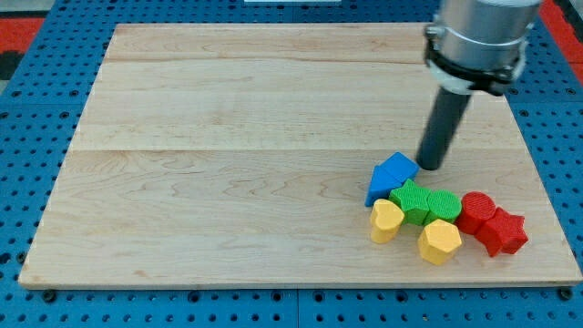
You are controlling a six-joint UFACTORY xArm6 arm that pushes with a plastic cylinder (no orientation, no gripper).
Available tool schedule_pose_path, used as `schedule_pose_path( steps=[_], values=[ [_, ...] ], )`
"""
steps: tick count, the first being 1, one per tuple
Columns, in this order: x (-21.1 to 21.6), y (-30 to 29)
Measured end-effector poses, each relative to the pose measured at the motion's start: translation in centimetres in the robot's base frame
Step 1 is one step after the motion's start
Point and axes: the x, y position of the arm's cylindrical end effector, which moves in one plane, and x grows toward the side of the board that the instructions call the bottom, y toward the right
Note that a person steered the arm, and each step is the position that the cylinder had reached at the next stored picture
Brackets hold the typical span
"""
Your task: Slide the yellow hexagon and yellow heart towards the center
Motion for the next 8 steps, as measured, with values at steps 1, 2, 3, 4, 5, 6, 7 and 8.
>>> schedule_pose_path(
  steps=[1, 2, 3, 4, 5, 6, 7, 8],
  values=[
    [1.2, 6.3],
    [7.6, 11.3],
    [13.0, 13.8],
    [13.2, 11.3],
    [13.2, 10.1],
    [13.2, 10.1],
    [13.2, 8.8],
    [13.2, 4.6]
  ],
)
